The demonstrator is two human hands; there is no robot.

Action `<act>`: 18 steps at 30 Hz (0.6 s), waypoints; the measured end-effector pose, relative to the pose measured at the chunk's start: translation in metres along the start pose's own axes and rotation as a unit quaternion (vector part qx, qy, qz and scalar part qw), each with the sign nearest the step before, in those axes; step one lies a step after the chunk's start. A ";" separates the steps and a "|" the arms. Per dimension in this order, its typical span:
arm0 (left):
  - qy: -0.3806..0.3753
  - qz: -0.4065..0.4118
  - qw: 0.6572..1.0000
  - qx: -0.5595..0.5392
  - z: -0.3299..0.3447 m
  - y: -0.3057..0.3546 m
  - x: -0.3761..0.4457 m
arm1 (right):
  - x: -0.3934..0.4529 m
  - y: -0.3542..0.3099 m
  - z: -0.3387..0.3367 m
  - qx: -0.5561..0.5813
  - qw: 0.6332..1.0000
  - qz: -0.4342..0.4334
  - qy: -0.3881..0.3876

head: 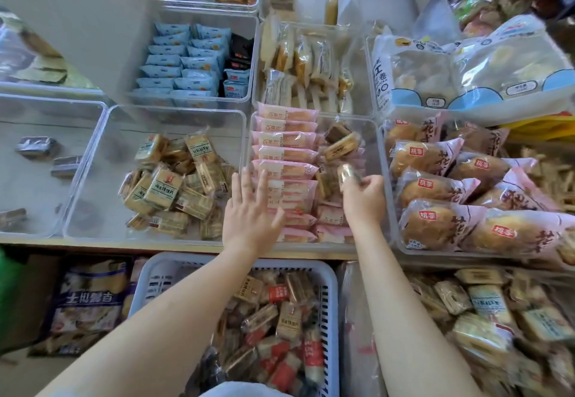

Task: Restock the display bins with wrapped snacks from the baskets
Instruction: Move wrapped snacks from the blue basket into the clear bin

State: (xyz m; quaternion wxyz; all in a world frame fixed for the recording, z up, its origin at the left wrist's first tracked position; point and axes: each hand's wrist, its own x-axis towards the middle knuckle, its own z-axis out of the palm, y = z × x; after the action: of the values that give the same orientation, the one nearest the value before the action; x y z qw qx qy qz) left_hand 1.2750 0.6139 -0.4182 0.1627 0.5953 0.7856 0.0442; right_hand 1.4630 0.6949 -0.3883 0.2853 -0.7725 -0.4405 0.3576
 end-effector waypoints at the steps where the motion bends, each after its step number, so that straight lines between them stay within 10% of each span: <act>1: 0.000 0.001 1.000 -0.001 0.000 0.000 0.000 | -0.005 0.000 -0.005 0.078 0.995 0.050 -0.025; 5: -0.007 0.009 0.999 -0.047 -0.003 -0.001 -0.001 | -0.025 -0.008 -0.008 0.270 0.936 0.160 -0.160; 9: 0.077 -0.015 0.977 -0.198 -0.022 -0.029 -0.011 | -0.050 -0.040 0.016 0.215 0.946 0.023 -0.240; 12: 0.151 -0.085 0.978 -0.115 -0.027 -0.089 -0.024 | -0.070 -0.063 0.040 0.103 0.959 -0.054 -0.259; 18: 0.094 -0.121 0.987 0.035 -0.012 -0.153 -0.041 | -0.078 -0.070 0.101 -0.182 0.921 -0.343 -0.035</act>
State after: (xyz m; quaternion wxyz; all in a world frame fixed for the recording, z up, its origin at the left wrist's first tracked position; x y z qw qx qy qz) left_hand 1.1403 0.5326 -0.4383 0.0711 0.4939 0.8650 0.0524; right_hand 1.3205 0.6698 -0.3702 0.2295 -0.5996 -0.7457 0.1781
